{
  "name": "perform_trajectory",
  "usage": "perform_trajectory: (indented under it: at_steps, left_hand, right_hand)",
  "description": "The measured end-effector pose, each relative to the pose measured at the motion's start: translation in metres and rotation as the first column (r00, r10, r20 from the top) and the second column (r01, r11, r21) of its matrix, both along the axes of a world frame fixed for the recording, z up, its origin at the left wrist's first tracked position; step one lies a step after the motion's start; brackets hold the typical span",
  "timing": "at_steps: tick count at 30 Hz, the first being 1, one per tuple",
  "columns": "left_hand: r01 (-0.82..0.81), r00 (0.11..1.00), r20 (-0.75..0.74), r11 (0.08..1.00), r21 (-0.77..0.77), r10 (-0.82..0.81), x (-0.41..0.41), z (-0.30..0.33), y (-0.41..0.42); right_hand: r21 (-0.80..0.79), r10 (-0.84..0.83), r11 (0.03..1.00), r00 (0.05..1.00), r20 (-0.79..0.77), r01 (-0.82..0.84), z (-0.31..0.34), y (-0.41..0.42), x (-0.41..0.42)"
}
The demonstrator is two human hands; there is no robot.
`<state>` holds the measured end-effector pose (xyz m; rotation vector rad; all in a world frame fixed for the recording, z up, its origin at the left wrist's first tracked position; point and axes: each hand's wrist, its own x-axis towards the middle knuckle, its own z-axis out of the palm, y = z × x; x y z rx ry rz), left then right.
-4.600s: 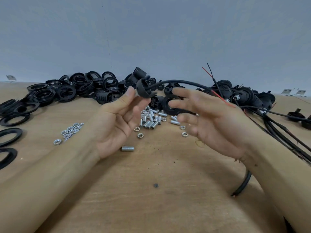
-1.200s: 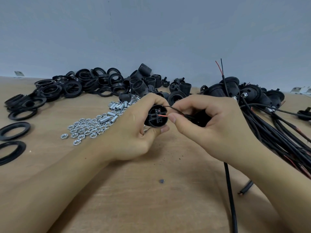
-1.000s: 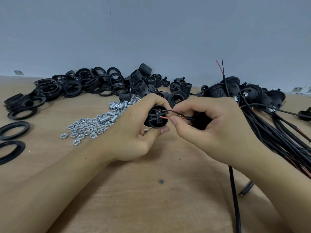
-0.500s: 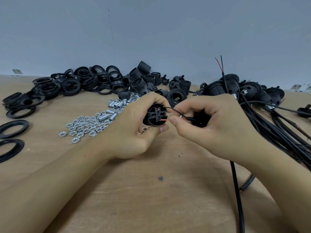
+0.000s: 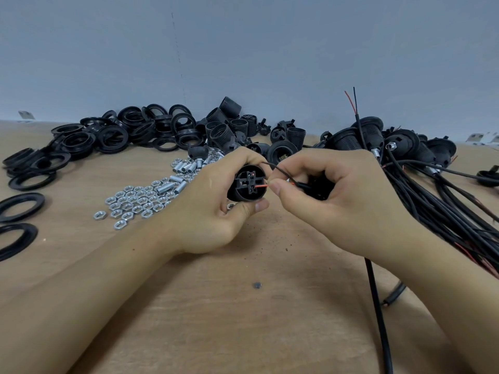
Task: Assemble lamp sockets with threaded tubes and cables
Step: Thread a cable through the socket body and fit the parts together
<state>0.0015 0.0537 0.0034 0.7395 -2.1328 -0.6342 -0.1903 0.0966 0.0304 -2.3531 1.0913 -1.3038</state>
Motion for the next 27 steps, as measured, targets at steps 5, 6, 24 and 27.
perform_trajectory:
  at_steps: [5,6,24,27]
  left_hand:
    - [-0.008,1.0,0.024,1.0,-0.011,0.008,0.0003,0.0004,0.0008]
    - [-0.01,1.0,0.026,1.0,-0.008,0.01,0.0004,0.0009,0.0013]
    - [-0.01,0.997,0.083,1.0,-0.026,0.012,-0.0026,0.0009,0.0028]
    - [-0.004,0.997,0.072,1.0,-0.001,0.004,-0.0032,0.0013,0.0042]
  right_hand:
    - [0.007,-0.008,1.0,1.0,-0.007,0.008,-0.002,0.0007,0.0012]
    - [-0.002,-0.012,1.0,1.0,-0.017,0.012,-0.0017,0.0011,0.0018]
    - [0.04,-0.06,0.998,0.995,0.085,0.057,-0.0044,-0.0002,0.0032]
    - [0.053,-0.057,0.997,0.994,0.091,0.052,-0.0031,-0.0002,0.0035]
